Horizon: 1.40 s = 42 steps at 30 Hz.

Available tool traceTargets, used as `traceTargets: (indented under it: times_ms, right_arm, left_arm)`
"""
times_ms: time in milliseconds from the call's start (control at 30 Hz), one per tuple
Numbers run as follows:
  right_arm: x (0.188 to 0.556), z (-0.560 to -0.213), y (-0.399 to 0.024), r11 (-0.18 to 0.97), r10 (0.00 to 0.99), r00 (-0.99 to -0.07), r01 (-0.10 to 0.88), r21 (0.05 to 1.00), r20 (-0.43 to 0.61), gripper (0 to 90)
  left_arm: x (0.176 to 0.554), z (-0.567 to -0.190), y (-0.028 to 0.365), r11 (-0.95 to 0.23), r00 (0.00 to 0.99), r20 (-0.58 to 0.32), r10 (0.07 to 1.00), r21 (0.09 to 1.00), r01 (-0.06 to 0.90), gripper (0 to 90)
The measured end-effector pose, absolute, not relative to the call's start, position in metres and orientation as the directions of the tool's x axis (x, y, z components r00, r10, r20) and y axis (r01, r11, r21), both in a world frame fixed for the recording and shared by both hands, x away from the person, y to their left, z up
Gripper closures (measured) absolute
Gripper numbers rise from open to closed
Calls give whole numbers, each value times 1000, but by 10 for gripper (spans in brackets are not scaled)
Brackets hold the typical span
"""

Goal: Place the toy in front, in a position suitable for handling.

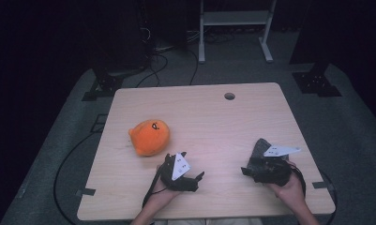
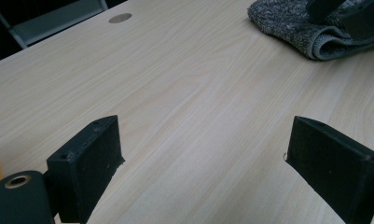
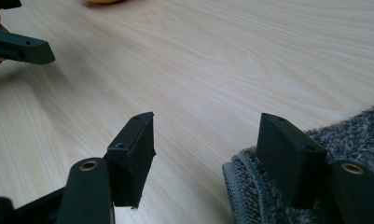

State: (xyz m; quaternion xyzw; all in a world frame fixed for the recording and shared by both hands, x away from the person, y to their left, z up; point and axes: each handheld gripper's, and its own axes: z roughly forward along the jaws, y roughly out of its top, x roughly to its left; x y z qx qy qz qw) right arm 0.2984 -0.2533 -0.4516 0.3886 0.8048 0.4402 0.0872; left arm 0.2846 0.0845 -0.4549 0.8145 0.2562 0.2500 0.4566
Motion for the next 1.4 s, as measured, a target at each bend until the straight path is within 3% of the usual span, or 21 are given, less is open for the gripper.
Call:
traceTargets:
  times_ms: [900,1200,1400]
  right_arm:
    - [298,-454,-251,331,705,-684,550,767,187,351]
    - [297,-454,-254,316,717,-671,555,770,189,348]
    - [297,-455,-252,325,716,-674,555,765,185,346]
  left_arm:
    - [298,-420,107,-370,724,135,677,912,176,95]
    - [316,-386,140,-309,636,160,755,942,129,95]
    - [330,-384,170,-281,575,138,806,945,166,93]
